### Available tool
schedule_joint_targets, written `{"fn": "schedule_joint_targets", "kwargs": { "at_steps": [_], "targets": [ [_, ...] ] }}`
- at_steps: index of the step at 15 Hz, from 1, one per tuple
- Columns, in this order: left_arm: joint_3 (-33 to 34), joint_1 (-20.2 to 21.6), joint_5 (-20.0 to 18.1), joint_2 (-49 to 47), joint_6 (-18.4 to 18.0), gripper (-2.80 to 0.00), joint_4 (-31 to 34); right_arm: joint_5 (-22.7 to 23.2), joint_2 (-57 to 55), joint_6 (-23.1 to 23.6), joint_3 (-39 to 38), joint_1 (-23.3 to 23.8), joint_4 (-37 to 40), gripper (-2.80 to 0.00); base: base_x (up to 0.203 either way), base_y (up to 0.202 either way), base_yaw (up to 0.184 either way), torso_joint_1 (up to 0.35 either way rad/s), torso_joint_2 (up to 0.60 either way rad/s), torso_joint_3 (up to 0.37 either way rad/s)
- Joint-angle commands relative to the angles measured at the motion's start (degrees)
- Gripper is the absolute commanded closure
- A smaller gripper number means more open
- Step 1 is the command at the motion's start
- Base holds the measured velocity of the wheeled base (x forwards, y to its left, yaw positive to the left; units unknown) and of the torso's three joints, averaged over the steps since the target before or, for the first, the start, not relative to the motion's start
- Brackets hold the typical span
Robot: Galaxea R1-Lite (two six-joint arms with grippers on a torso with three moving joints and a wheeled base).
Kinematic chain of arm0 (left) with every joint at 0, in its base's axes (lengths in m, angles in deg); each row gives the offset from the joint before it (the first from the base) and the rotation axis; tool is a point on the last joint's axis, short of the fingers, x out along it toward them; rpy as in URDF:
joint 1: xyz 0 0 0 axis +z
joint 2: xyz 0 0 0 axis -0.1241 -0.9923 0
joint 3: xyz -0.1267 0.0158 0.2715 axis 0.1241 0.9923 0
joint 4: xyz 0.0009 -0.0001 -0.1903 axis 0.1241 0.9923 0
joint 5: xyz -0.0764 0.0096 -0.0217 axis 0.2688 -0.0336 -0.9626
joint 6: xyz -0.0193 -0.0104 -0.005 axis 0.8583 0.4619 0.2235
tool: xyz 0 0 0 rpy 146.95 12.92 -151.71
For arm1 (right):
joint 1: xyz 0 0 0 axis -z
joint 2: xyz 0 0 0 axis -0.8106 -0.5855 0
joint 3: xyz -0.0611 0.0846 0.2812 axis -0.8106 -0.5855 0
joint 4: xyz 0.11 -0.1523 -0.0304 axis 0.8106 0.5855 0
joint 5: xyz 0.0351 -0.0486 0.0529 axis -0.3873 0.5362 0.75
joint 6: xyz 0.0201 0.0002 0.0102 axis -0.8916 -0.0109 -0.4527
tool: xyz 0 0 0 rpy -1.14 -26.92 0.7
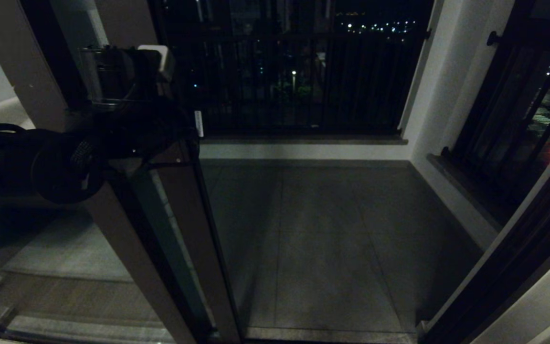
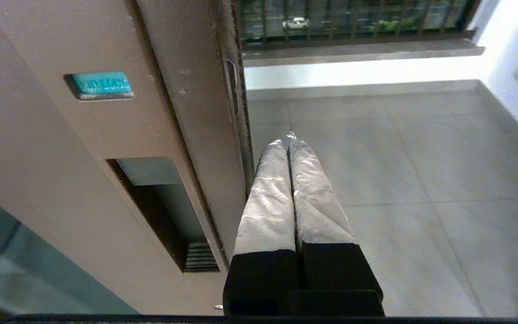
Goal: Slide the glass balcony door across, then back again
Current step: Open the slid door
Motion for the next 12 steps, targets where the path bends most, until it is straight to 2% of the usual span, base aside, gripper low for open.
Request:
{"fn": "schedule_joint_targets", "kwargs": {
  "at_steps": [1,12],
  "targets": [
    [0.01,0.17,0.23,0.22,-0.02,0.00,-0.20,0.00,-0.07,0.03,-0.01,-0.01,0.02,0.00,0.000,0.000,0.000,0.000,0.00,0.000],
    [1.24,2.12,-1.08,2.28,-0.04,0.00,-0.31,0.00,-0.07,0.03,-0.01,-0.01,0.02,0.00,0.000,0.000,0.000,0.000,0.00,0.000]
  ]
}}
